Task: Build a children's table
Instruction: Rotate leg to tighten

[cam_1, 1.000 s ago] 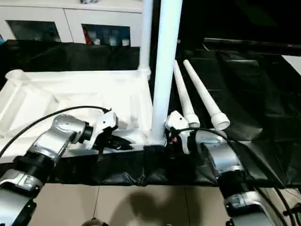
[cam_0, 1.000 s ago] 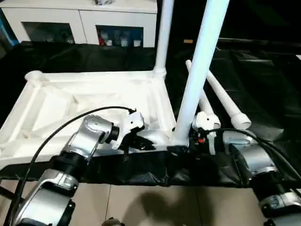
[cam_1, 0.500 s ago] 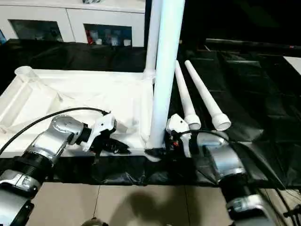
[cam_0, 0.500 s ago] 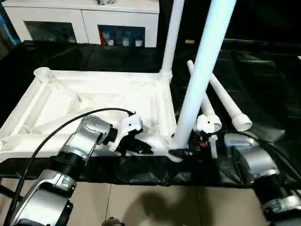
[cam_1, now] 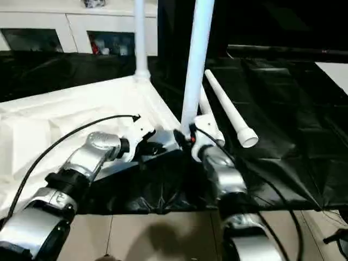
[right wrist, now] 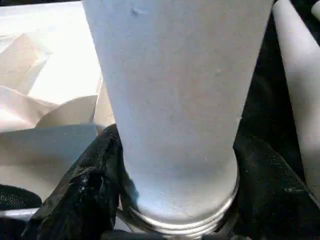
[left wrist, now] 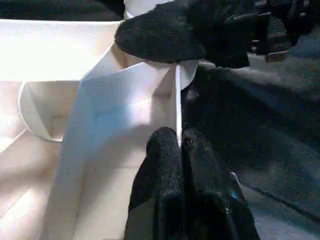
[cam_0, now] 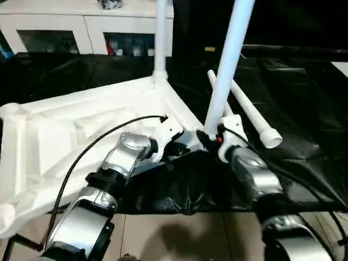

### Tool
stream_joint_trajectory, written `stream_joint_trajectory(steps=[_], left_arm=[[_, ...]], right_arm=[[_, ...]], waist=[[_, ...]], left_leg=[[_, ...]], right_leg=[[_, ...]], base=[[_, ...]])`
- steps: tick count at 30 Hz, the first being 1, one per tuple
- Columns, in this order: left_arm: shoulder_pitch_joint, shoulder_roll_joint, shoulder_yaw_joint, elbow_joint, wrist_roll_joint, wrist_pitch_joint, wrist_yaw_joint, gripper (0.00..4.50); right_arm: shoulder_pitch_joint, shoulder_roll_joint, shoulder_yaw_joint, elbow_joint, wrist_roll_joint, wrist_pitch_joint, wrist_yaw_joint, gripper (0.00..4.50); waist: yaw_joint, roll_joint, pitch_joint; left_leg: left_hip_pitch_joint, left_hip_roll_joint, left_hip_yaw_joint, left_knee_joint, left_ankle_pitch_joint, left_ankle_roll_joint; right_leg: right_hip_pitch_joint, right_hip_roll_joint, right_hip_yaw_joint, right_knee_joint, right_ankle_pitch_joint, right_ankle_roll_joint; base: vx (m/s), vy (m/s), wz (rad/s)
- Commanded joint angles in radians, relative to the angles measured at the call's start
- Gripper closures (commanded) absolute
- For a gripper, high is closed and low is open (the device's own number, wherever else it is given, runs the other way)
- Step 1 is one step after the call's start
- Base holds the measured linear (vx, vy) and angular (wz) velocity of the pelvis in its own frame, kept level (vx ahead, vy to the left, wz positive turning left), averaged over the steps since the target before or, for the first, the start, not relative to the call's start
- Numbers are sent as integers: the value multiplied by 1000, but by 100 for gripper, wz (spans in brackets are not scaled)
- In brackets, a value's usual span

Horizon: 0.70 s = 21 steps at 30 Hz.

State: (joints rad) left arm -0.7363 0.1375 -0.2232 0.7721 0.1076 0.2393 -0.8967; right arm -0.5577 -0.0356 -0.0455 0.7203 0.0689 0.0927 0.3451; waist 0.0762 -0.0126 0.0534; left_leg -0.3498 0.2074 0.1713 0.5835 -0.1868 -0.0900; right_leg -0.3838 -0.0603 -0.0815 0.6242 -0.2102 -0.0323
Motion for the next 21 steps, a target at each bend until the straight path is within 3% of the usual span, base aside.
stream_joint_trajectory(steps=[1,6,12,14,20,21], left_arm=[[-25,-85,-40,-20,-37,-43,-29,450],[-15,-39,-39,-29,-33,-75,-105,450],[24,38,-51,-95,-78,-106,-268,450],[30,61,-57,-113,-86,-105,-313,450],[34,114,-67,-173,-113,-83,-441,450],[33,118,-69,-176,-112,-85,-453,450]], right_arm=[[-21,99,80,28,22,5,77,108],[-1,35,110,-23,-2,-7,208,58],[79,-141,223,-162,7,-11,523,51],[101,-191,248,-205,19,-2,616,51],[123,-283,288,-279,43,31,809,51],[125,-292,292,-288,50,40,831,75]], waist=[[0,4,-63],[-4,2,-62],[1,-2,-66],[13,-3,-62],[17,-6,-60],[17,-7,-59]], left_leg=[[-1,27,-6,-64,-117,41],[-3,26,-6,-63,-134,55],[-3,28,-3,-58,-93,102],[0,33,-2,-60,-114,103],[-1,34,-2,-61,-134,91],[-2,33,-1,-60,-132,92]], right_leg=[[50,-87,61,-81,-104,-198],[55,-88,61,-82,-100,-208],[57,-87,61,-70,6,-234],[55,-88,60,-74,-35,-234],[52,-86,60,-79,-111,-217],[52,-85,59,-79,-111,-216]], base=[[0,0,0],[0,0,0],[0,0,0],[0,0,0],[0,0,0],[0,0,0]])
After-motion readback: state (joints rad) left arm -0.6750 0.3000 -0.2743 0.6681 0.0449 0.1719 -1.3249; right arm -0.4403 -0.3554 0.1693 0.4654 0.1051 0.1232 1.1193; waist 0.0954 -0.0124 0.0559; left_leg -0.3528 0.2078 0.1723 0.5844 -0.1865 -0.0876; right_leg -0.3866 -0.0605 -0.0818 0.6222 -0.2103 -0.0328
